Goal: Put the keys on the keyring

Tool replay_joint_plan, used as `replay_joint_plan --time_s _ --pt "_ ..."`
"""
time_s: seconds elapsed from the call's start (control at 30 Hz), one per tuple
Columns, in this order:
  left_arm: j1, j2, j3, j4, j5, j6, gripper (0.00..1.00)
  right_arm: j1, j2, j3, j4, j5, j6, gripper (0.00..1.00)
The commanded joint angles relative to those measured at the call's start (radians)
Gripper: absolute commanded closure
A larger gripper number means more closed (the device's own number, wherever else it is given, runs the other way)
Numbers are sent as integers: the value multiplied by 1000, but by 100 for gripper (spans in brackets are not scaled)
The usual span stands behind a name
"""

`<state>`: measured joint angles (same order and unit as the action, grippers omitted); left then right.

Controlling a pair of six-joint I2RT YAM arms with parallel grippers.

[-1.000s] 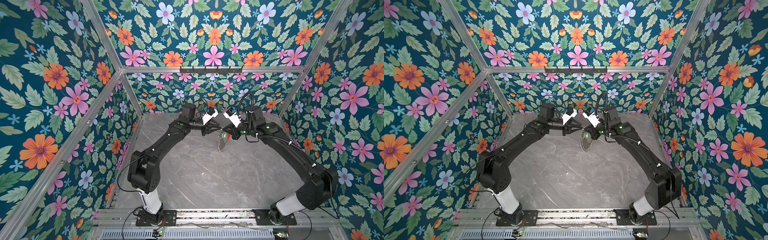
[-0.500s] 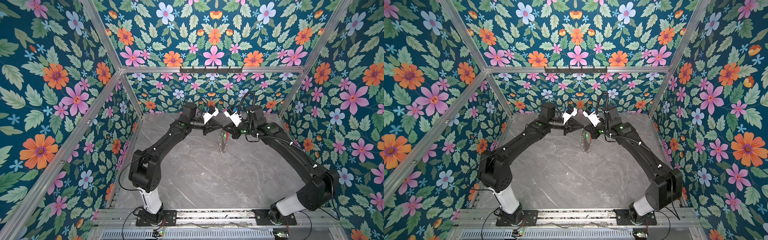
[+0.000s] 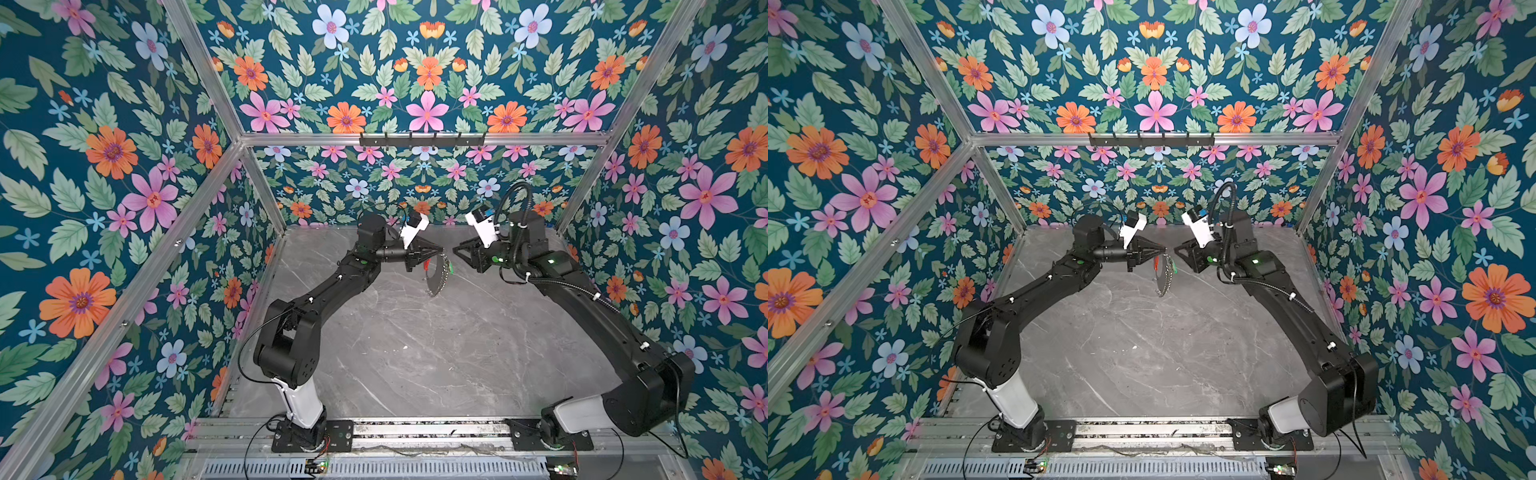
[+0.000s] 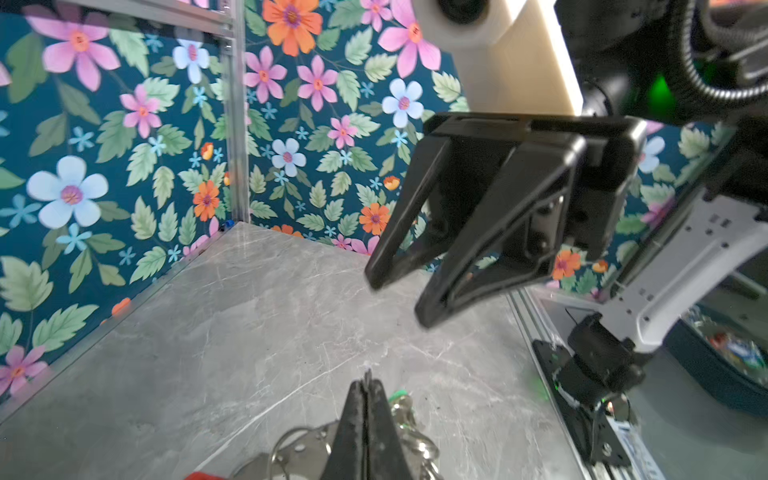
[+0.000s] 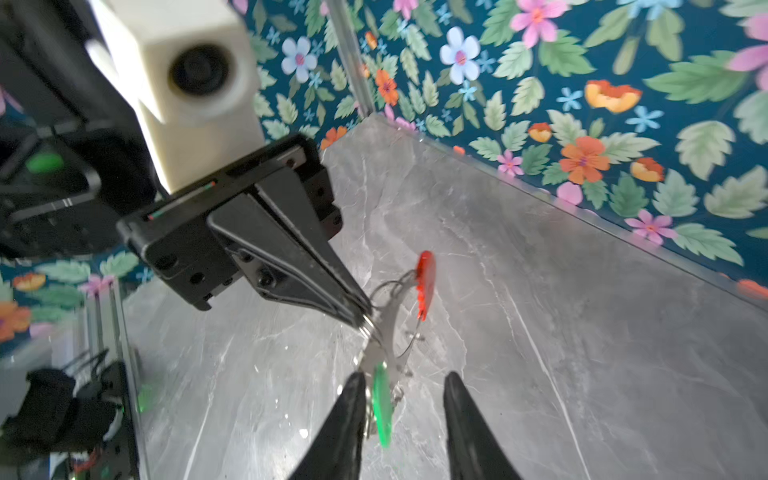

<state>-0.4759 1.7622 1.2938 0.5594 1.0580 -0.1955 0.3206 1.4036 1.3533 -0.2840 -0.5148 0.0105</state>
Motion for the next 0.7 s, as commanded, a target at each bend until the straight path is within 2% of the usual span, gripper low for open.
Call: replay_joint_plan --time_s 0.0,0.13,0.23,0.67 --pt "-1 10 -44 536 -72 -359 100 -57 -27 -81 268 -150 270 66" --pt "-3 66 -52 861 -122 -610 100 -83 -18 -138 464 -298 441 61" --pt "-3 93 -41 961 -147 -692 100 -83 8 -139 539 -346 498 58" --pt "-9 102 -26 964 -158 -717 100 -77 61 -88 662 -455 592 54"
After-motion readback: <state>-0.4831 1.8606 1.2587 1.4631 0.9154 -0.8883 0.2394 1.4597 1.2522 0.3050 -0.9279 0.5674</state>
